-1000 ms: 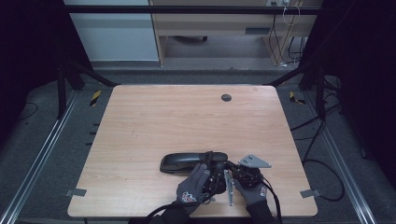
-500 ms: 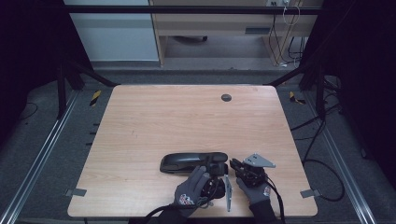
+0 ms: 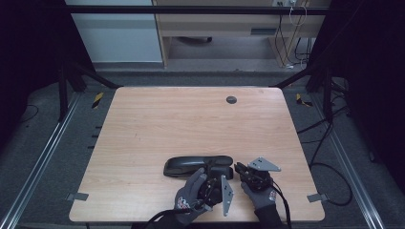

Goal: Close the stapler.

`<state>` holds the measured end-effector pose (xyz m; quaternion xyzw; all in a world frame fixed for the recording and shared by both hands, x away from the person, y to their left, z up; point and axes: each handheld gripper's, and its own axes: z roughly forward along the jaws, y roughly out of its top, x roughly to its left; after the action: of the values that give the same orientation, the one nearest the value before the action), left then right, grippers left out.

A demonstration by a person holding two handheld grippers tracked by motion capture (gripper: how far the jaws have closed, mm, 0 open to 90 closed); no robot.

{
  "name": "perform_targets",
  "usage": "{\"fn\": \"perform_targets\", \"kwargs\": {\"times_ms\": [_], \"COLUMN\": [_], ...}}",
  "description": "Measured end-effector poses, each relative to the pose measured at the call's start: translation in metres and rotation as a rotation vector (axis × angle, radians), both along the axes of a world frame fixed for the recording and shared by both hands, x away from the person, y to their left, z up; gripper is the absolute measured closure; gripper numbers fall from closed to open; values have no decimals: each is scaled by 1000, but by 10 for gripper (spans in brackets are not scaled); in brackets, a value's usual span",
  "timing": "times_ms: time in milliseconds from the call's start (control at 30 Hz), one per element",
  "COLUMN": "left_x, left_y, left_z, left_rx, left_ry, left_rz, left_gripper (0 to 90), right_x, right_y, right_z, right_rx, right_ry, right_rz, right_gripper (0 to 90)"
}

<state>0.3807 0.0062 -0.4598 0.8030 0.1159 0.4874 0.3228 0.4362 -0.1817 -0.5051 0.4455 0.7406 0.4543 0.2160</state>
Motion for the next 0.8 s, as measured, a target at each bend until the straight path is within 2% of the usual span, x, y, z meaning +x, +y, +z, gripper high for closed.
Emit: {"fn": "perform_targets", "kwargs": {"times_ms": [100, 167, 233, 333, 467, 533, 800], "left_x": [1, 3, 6, 11, 20, 23, 36], "left_y": [7, 11, 17, 27, 45, 54, 97], "left_z": [10, 16, 22, 29, 39, 43, 46], "left_rx": [-77, -106, -156, -202, -306, -342, -455], "left_ry": [44, 65, 92, 126, 190, 210, 276], "left_rz": [-18, -19, -12, 5, 17, 31, 114], "left_gripper": [339, 342, 344, 349, 360, 365, 394], "right_x": [0, 0, -1, -1, -2, -3, -4], "right_y": [0, -1, -1, -1, -1, -1, -5], "right_z": [0, 1, 1, 2, 4, 5, 11], "right_rx": [-1, 3, 7, 9, 13, 14, 37], "right_ry": [-5, -3, -6, -10, -8, -13, -28], "right_rz": [-1, -2, -2, -4, -3, -5, -10], "right_gripper": [817, 819, 821, 834, 870, 898, 900]}}
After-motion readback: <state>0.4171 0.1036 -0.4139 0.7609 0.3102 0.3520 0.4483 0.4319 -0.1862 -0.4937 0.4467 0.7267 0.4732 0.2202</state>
